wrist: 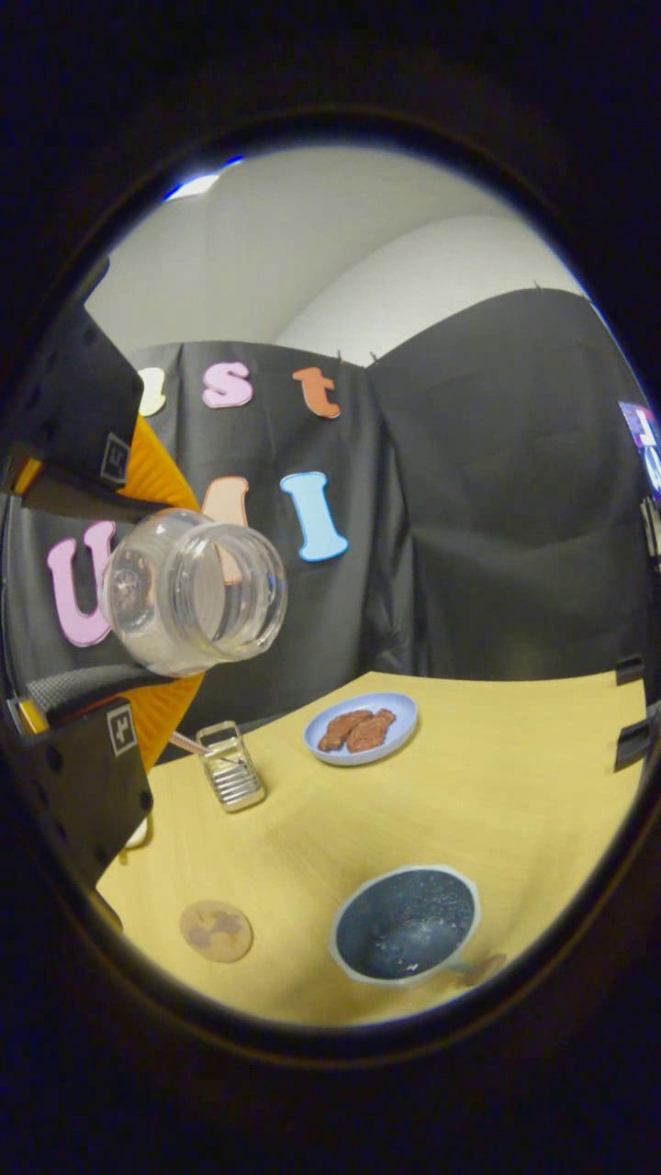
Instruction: Take the bottle from table, then pour the juice into the cup, finally place the bottle on the coaster
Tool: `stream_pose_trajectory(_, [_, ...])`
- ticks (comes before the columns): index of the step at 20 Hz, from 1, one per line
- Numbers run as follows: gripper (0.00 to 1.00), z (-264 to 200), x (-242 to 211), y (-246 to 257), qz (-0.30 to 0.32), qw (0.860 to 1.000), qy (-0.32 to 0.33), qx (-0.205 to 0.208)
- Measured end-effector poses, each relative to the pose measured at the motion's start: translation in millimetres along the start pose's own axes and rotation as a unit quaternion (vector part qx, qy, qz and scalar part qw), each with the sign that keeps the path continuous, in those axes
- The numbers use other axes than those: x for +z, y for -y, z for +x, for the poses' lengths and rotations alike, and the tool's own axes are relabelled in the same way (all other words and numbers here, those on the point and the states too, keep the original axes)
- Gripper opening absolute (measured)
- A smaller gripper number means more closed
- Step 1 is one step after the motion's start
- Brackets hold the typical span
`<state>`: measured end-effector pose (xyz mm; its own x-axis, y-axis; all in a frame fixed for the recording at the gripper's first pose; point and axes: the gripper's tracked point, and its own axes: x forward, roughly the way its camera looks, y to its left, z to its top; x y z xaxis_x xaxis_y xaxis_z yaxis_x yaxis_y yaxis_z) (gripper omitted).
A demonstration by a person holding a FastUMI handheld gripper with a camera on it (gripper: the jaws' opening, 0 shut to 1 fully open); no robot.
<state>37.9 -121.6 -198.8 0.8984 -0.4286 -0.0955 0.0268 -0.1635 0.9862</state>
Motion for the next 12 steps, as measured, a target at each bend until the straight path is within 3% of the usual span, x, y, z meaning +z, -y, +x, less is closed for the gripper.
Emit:
stream_pose_trajectory(6, [0.71,-11.0,-11.3,25.1,-0.148,0.988,-0.029,-0.043])
stream_pose_trajectory(12, [0.71,-18.4,-17.2,44.5,-0.298,0.95,-0.041,-0.084])
